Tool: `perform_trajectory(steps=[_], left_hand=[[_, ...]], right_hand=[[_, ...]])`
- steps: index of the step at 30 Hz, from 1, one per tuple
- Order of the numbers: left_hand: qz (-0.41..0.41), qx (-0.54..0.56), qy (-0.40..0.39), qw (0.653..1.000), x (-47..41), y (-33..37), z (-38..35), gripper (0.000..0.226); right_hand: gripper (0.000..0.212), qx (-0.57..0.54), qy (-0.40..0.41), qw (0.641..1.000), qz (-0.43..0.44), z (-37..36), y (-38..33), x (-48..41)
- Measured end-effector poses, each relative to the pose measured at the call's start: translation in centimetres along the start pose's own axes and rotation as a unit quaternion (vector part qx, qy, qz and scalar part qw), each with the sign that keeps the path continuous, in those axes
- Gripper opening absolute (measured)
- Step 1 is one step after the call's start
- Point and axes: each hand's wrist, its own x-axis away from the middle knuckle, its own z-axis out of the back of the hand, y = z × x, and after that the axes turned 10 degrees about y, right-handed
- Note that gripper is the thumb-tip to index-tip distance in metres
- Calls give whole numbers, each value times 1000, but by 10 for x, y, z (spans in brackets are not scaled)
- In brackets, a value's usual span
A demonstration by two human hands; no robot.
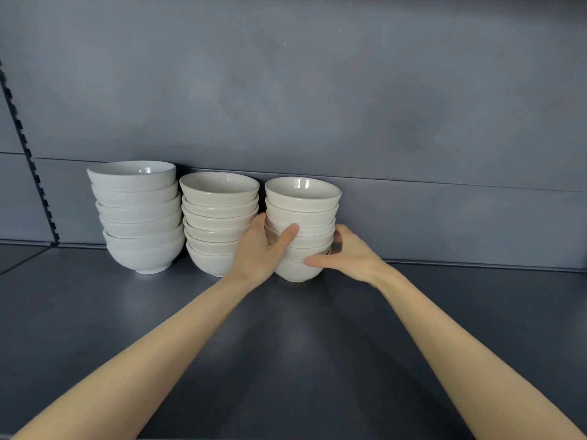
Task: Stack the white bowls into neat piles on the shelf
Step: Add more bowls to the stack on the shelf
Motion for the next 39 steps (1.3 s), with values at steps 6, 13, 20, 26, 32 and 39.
perform_trajectory(steps=[6,13,20,26,32,39], left_hand=[[-57,-200,-47,977,11,17,37,34],[-141,-291,-50,945,19,29,97,36],[-212,-291,-10,933,-11,21,162,31],[-276,-323,-50,904,-50,4,185,38],[-350,-390,-95,847,-85,-7,181,41],[-413,-367,-89,829,-105,-15,176,20]], right_hand=[[75,141,18,988,56,17,-16,22],[53,246,54,961,113,23,-46,44],[48,231,86,952,182,-9,-103,42],[38,251,115,931,239,-52,-144,23],[39,251,127,933,225,-76,-149,-2],[19,261,88,933,233,-80,-150,-19]])
